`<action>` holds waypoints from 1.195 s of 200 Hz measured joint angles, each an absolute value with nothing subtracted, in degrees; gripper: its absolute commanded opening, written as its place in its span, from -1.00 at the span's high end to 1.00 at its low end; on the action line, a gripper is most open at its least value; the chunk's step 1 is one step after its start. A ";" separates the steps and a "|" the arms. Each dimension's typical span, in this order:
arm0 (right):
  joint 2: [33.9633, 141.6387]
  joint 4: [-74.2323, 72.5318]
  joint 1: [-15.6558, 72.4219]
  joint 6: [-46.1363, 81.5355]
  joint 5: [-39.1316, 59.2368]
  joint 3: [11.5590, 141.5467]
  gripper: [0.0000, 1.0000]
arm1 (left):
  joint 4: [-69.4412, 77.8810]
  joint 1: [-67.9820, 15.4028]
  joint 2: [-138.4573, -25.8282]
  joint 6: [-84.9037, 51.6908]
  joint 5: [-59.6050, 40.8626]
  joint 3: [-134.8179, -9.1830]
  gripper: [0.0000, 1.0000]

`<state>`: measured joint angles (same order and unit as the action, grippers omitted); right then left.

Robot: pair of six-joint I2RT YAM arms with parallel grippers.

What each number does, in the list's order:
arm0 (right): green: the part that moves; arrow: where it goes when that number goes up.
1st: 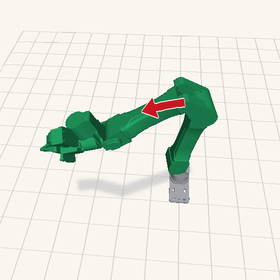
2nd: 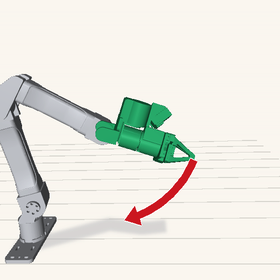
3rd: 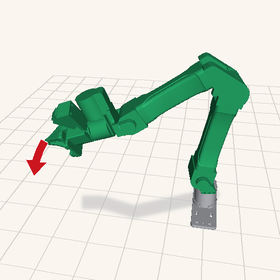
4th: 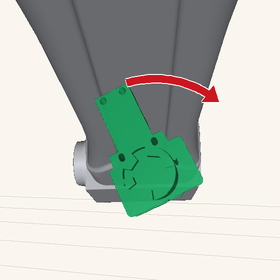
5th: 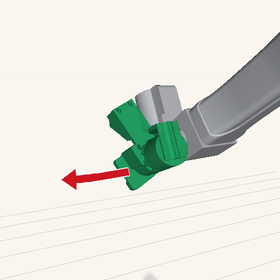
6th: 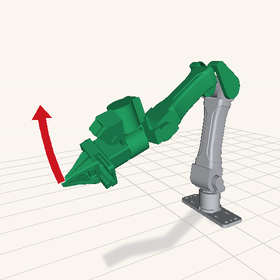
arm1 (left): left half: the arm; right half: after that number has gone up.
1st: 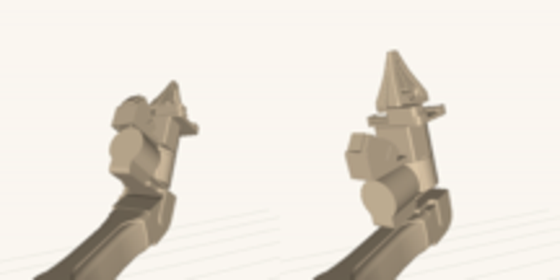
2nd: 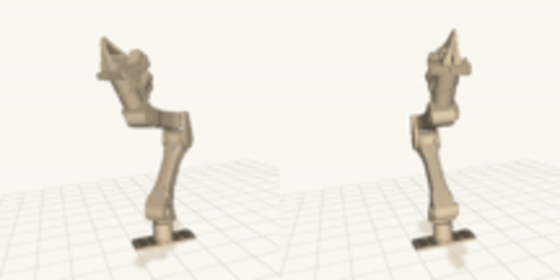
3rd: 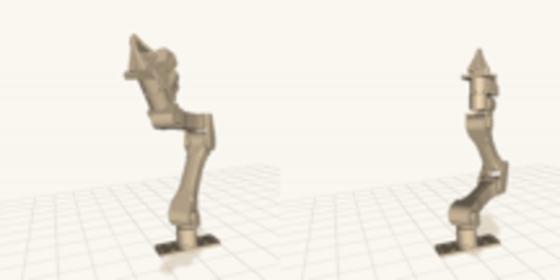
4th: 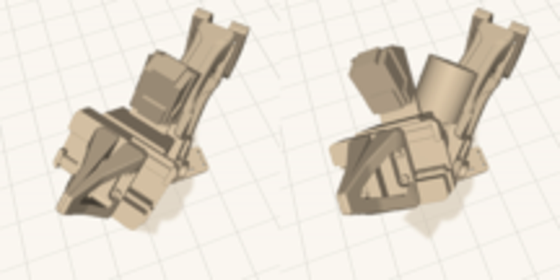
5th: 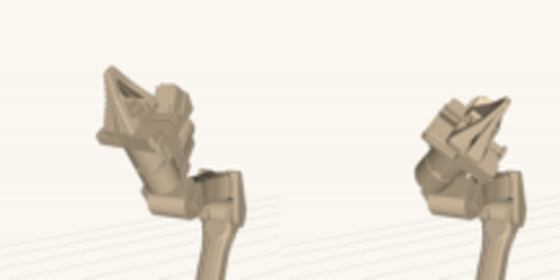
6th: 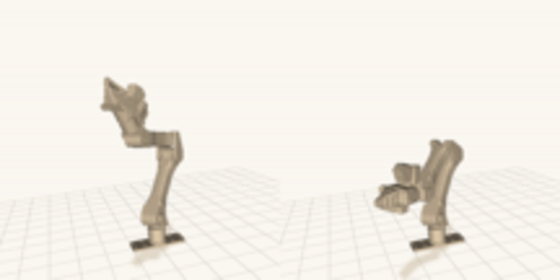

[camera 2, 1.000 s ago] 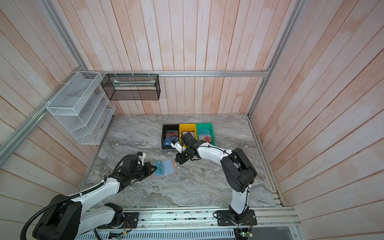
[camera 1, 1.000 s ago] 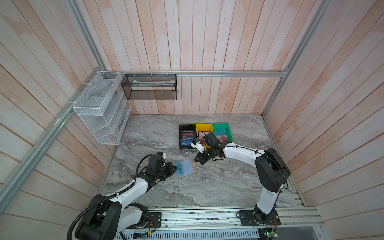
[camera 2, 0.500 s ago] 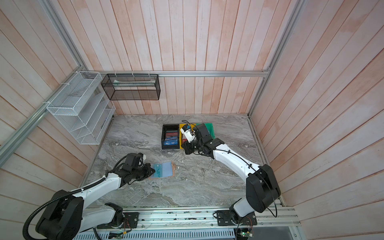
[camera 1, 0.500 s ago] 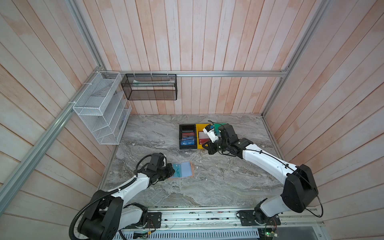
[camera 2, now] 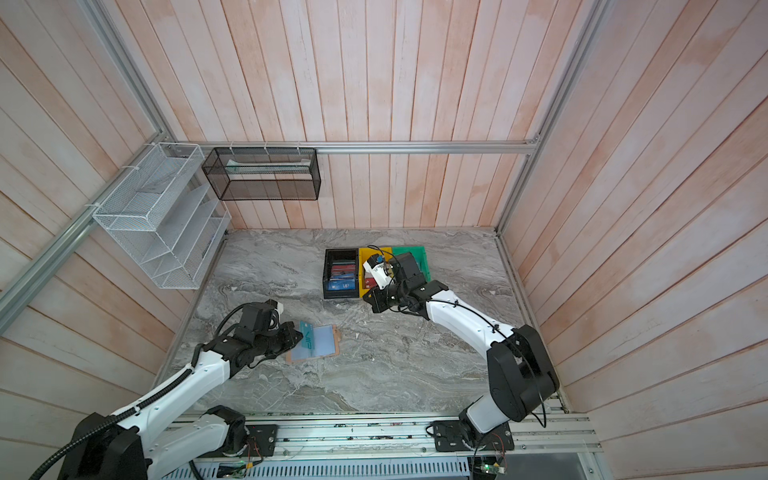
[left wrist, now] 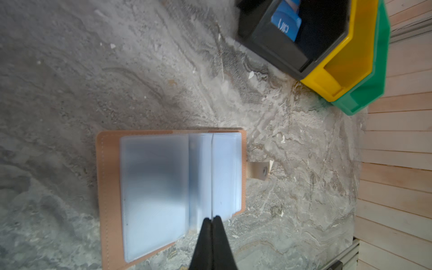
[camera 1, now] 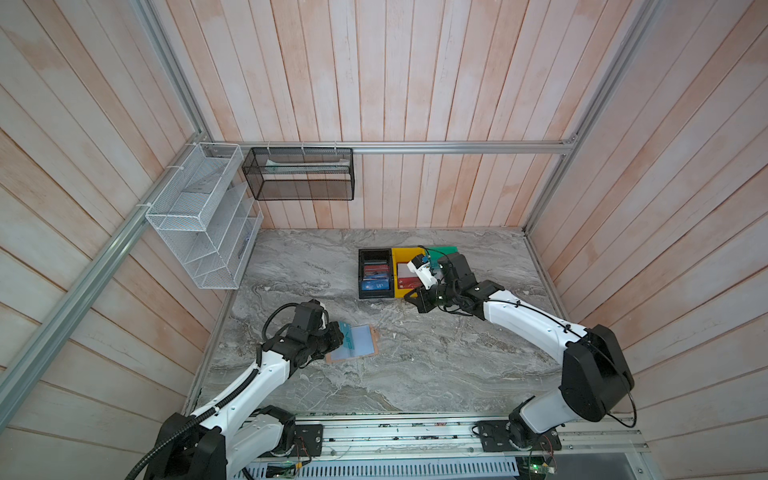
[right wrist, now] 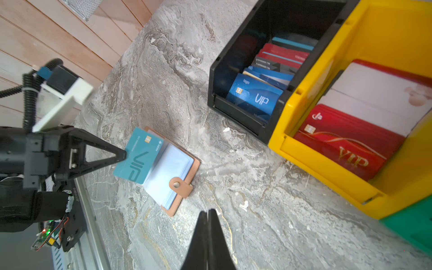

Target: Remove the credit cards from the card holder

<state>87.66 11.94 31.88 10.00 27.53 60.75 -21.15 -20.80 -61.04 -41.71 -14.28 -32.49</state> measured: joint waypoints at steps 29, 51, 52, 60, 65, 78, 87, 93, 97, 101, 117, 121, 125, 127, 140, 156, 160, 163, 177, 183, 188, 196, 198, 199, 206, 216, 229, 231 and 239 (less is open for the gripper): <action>86.28 10.26 29.50 12.05 29.93 57.32 1.00 | -21.21 -20.80 -63.92 -40.88 -14.26 -34.89 1.00; 84.99 9.54 29.12 12.53 31.27 56.40 1.00 | -21.61 -20.80 -66.52 -40.47 -14.28 -34.96 1.00; 84.93 9.52 29.10 12.51 31.29 56.36 1.00 | -21.65 -20.80 -66.63 -40.47 -14.28 -34.96 1.00; 84.14 8.91 28.84 12.75 31.97 55.81 1.00 | -21.65 -20.86 -66.85 -40.47 -14.37 -34.96 1.00; 83.53 8.36 28.38 13.28 32.71 55.29 1.00 | -21.41 -20.95 -66.78 -40.47 -14.61 -34.94 1.00; 81.87 5.91 26.30 15.03 35.99 53.25 0.97 | -18.65 -21.47 -66.11 -40.53 -16.21 -34.61 1.00; 80.88 3.01 24.03 16.86 39.29 51.20 0.96 | -14.90 -21.85 -65.17 -40.82 -18.02 -33.65 1.00; 80.38 0.25 22.13 18.87 42.00 49.45 0.96 | -11.49 -22.15 -64.29 -41.39 -19.70 -32.69 1.00; 80.16 -1.54 20.91 20.78 43.97 48.25 0.95 | -9.19 -22.31 -63.68 -41.91 -20.82 -31.94 1.00; 80.09 -2.98 19.88 21.61 45.36 47.33 0.93 | -7.01 -22.44 -63.20 -42.22 -21.87 -31.27 1.00; 80.38 -9.13 16.86 27.09 51.59 43.42 0.79 | 1.80 -22.87 -62.59 -44.31 -26.11 -29.39 1.00; 80.51 -10.28 16.67 27.97 53.06 42.74 0.77 | 3.66 -22.94 -62.78 -44.80 -27.03 -29.23 1.00; 80.71 -11.25 16.67 28.84 54.43 42.22 0.76 | 5.15 -22.96 -63.11 -45.17 -27.79 -29.21 1.00; 80.77 -11.62 16.69 29.02 54.89 42.06 0.75 | 6.00 -22.98 -63.26 -45.39 -28.21 -29.21 1.00; 81.12 -14.11 17.26 31.03 58.61 41.25 0.73 | 11.31 -23.31 -64.97 -46.39 -30.28 -29.28 1.00; 81.21 -16.23 17.78 32.23 62.04 40.84 0.68 | 16.62 -24.05 -68.69 -47.29 -33.17 -30.02 1.00; 81.21 -16.78 17.82 32.56 62.74 40.71 0.65 | 17.65 -24.27 -69.69 -47.64 -33.80 -30.33 1.00; 81.21 -17.08 17.82 32.69 63.24 40.62 0.62 | 18.46 -24.45 -70.65 -47.66 -34.26 -30.63 1.00; 81.25 -17.98 17.85 33.17 65.17 40.21 0.45 | 21.63 -25.12 -74.52 -48.34 -36.40 -31.99 1.00; 81.32 -18.15 17.85 33.04 65.89 40.10 0.35 | 22.61 -25.36 -75.88 -48.62 -37.23 -32.53 1.00; 81.38 -18.28 17.85 32.80 66.48 40.07 0.25 | 23.55 -25.61 -77.08 -48.80 -37.89 -33.01 1.00; 81.60 -18.41 17.85 32.91 67.22 40.03 0.10 | 24.75 -25.87 -78.54 -49.19 -38.81 -33.65 1.00; 81.62 -18.39 17.85 32.80 67.40 40.03 0.07 | 25.12 -25.93 -78.87 -49.36 -38.98 -33.76 1.00; 81.62 -18.44 17.85 32.60 67.46 40.05 0.06 | 25.23 -25.96 -78.98 -49.39 -39.05 -33.80 1.00; 81.78 -18.52 17.85 32.36 67.96 40.01 0.02 | 26.26 -26.06 -79.77 -49.76 -39.68 -34.13 1.00; 82.11 -18.68 17.85 31.92 68.55 40.01 0.02 | 27.55 -26.17 -80.42 -50.19 -40.45 -34.39 1.00; 82.85 -18.74 17.85 31.66 69.21 40.01 0.07 | 29.23 -26.20 -80.77 -50.78 -41.39 -34.50 1.00; 83.00 -18.76 17.85 31.62 69.30 40.01 0.08 | 29.39 -26.17 -80.79 -50.92 -41.52 -34.50 1.00; 83.81 -18.92 17.85 31.51 69.67 40.01 0.10 | 30.24 -26.17 -80.90 -51.33 -41.87 -34.54 1.00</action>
